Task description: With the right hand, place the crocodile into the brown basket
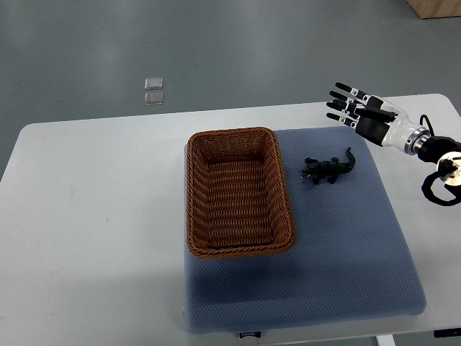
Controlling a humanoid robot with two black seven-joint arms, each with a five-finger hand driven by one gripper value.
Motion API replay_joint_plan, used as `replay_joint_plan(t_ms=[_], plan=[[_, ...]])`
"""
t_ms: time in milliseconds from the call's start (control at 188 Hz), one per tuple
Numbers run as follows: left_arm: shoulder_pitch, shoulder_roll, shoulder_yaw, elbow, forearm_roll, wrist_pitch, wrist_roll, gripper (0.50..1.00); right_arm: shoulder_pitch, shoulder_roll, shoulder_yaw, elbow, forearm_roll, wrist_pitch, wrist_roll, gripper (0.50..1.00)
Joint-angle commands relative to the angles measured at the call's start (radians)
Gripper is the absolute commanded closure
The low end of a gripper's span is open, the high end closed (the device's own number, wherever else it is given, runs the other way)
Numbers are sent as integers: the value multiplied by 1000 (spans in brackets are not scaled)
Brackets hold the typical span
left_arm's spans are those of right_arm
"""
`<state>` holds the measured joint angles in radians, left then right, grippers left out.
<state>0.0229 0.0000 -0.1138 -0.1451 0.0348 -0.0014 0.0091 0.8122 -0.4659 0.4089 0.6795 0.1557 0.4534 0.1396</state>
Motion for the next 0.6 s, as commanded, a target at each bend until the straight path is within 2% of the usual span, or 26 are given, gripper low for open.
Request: replay_joint_plan(t_ms=[0,181,592], plan=[[0,0,2,-1,0,0,0,500,2,1,-1,0,-15,1,0,566],[0,0,0,-1,0,0,0,500,7,3,2,8,-27,-10,3,566],[-1,0,2,-1,0,0,0,500,4,-2,1,12,-33,37,2,566]])
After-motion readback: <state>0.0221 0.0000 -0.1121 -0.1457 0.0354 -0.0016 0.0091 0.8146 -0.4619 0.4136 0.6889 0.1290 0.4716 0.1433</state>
